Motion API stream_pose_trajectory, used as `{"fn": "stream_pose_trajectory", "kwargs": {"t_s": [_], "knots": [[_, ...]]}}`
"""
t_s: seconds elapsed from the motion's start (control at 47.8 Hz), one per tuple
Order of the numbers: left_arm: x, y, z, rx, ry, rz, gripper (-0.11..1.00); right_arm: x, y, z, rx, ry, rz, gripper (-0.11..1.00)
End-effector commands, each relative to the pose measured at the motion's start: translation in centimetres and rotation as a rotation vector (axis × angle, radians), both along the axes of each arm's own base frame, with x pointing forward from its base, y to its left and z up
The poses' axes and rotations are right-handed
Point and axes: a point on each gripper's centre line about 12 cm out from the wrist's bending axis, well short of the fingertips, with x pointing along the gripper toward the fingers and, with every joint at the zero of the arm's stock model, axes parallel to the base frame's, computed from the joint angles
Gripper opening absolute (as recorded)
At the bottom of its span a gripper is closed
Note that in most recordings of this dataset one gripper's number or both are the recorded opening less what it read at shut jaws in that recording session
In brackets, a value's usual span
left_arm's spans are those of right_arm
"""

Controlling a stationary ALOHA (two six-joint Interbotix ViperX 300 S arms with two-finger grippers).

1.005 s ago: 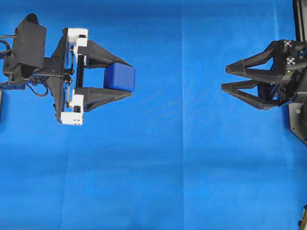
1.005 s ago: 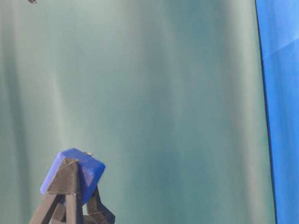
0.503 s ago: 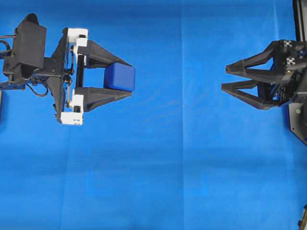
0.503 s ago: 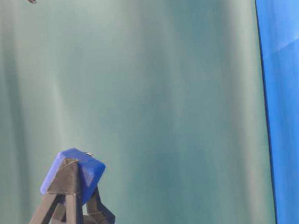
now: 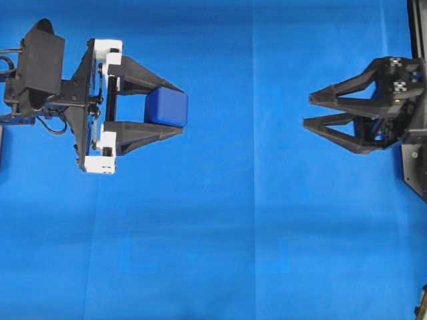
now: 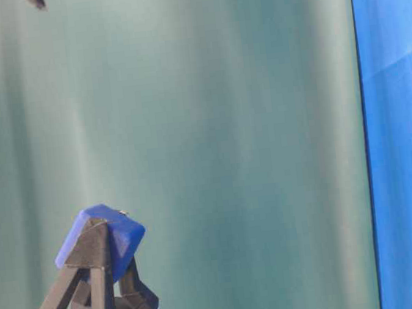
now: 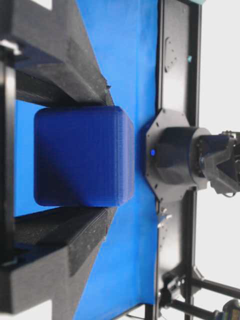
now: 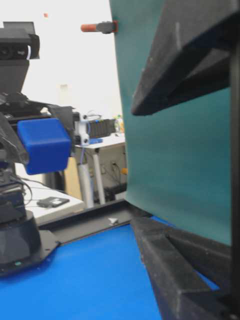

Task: Handover the blue block to the right arm after grasping it with the left arm, then place it in the designated position.
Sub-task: 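Hold the cube raised in the left gripper while right gripper opens, then reach the right gripper over to the cube held by the left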

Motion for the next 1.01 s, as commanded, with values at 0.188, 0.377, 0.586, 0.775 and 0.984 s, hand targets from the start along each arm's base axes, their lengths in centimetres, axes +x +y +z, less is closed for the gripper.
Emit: {"fn": "stream_pose_trajectory", "kwargs": {"t_s": [0.188, 0.377, 0.586, 0.775, 0.984], "knots": [[-0.2, 0.1, 1.2, -0.011, -0.041, 0.002, 0.49, 4.0, 0.2, 1.4, 0.008, -0.024, 0.033, 0.96], [-0.2, 0.1, 1.2, -0.012, -0.041, 0.002, 0.49, 7.3, 0.3, 2.1, 0.011, -0.034, 0.049, 0.96], [-0.2, 0.0, 1.2, -0.014, -0.041, 0.001, 0.49, 10.9, 0.2, 2.3, 0.013, -0.025, 0.055, 0.96], [-0.2, 0.0, 1.2, -0.014, -0.041, 0.001, 0.49, 13.2, 0.1, 2.1, 0.013, -0.013, 0.053, 0.96], [-0.2, 0.0, 1.2, -0.014, -0.041, 0.001, 0.49, 15.4, -0.1, 2.3, 0.011, -0.005, 0.044, 0.96]]}}
